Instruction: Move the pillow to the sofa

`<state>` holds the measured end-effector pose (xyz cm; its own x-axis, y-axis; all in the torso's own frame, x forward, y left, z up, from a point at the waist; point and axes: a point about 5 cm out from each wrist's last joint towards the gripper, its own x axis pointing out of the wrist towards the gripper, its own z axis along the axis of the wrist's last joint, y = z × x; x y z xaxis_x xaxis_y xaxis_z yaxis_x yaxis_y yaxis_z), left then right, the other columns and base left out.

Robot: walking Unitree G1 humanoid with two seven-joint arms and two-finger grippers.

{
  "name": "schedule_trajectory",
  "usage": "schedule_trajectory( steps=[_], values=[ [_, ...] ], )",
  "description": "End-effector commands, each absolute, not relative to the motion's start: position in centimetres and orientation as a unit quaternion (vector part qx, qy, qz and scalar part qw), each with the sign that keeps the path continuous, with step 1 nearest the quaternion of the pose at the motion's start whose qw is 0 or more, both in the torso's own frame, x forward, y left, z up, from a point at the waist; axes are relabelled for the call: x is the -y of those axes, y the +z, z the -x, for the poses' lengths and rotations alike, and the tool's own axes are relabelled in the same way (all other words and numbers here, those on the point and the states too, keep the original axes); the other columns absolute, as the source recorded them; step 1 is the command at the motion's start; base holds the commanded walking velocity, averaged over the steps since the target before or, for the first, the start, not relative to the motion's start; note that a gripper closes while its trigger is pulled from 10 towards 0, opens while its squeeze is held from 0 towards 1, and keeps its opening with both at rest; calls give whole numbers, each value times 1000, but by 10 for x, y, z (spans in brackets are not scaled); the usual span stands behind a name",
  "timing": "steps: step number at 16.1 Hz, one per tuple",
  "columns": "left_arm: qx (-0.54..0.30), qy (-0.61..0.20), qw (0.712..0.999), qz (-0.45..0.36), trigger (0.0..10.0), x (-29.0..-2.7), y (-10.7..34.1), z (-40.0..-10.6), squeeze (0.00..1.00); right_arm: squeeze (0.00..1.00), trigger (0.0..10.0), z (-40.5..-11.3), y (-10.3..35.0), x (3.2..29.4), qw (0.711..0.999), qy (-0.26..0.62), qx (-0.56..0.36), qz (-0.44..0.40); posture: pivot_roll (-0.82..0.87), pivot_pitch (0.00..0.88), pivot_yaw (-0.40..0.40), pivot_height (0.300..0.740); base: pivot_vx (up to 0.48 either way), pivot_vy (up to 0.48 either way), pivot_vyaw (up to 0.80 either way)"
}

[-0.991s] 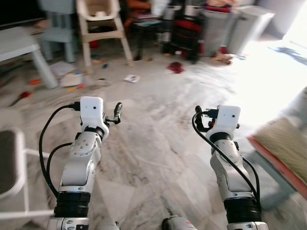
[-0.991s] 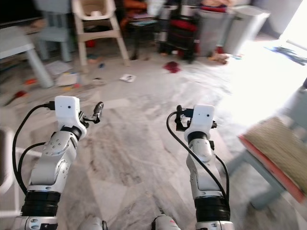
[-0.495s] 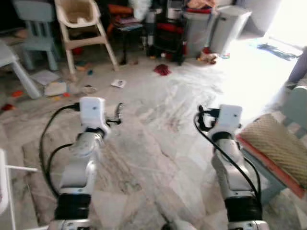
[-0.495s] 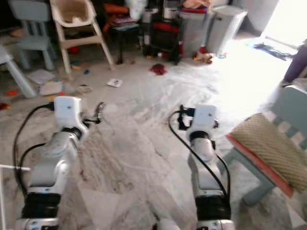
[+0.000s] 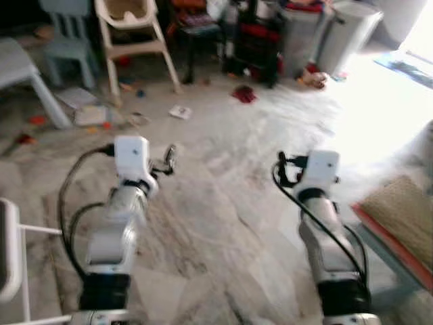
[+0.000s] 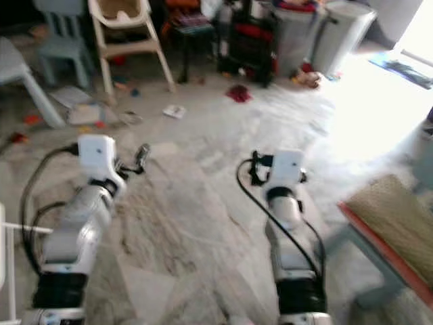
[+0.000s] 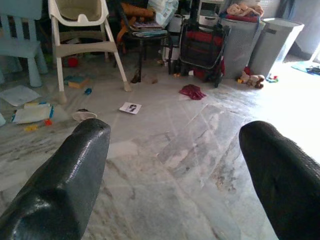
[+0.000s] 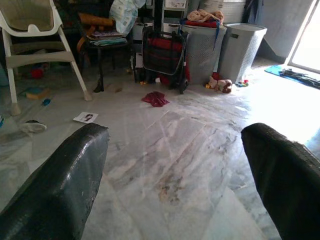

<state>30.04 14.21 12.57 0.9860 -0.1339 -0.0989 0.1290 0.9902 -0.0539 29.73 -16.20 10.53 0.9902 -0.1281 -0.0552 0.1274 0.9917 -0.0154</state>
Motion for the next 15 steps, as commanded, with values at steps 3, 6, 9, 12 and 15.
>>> schedule_trajectory(
  steps=[3,6,9,12,15],
  values=[
    [-50,-67,996,22,10000,-143,128,-300,0,0,10000,-299,108,163,997,-68,-26,5,4,0,-18,740,289,0,-267],
    [-52,-70,996,21,10000,-143,128,-299,0,0,10000,-296,108,166,997,-71,-24,5,5,0,-19,740,289,0,-800],
    [-55,-68,996,16,10000,-147,126,-296,0,0,10000,-287,105,176,996,-80,-27,10,8,0,-21,740,286,0,-800],
    [-62,-48,997,22,10000,-151,118,-286,0,0,10000,-277,96,187,995,-86,-37,28,12,0,-20,740,95,0,0],
    [-76,-48,996,13,10000,-150,111,-270,0,0,10000,-266,95,195,993,-103,-54,32,38,0,-53,740,0,0,-800]
  ],
)
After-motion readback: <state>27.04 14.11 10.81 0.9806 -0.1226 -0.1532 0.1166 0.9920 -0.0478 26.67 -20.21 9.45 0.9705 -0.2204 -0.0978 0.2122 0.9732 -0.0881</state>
